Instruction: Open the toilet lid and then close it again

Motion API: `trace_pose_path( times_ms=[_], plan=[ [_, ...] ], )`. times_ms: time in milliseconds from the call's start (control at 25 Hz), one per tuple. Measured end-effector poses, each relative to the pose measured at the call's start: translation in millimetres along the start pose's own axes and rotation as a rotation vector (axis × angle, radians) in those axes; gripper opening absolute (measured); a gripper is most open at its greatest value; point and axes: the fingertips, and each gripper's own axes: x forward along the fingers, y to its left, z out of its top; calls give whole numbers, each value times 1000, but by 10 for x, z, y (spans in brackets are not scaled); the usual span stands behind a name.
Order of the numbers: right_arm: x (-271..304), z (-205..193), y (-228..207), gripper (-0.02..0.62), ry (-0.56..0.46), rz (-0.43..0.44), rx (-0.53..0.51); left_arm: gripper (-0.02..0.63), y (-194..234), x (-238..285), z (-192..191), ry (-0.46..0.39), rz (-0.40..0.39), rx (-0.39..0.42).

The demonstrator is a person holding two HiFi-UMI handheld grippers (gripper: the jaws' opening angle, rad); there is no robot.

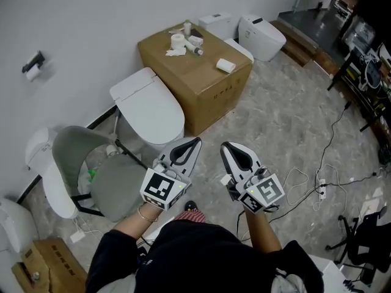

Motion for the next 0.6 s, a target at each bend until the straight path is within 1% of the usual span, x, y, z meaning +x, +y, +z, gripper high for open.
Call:
trace_pose_path(
  times_ms=[160,280,400,520,600],
  plan=[
    [143,3,-193,23,6,-1,-2,3,103,174,-23,-1,-5,-3],
    [236,-35,-269,23,6,9,19,3,228,208,-73,3,24,-22],
    [349,-30,-323,23,-17,25,47,3,349,233,-103,8,41,-26],
    [377,-57,-418,23,-9,15,46,3,411,254,-101,8,59,-23],
    [422,-57,-476,23,-1,29,46,3,465,294,-72,0,83,-21]
  ],
)
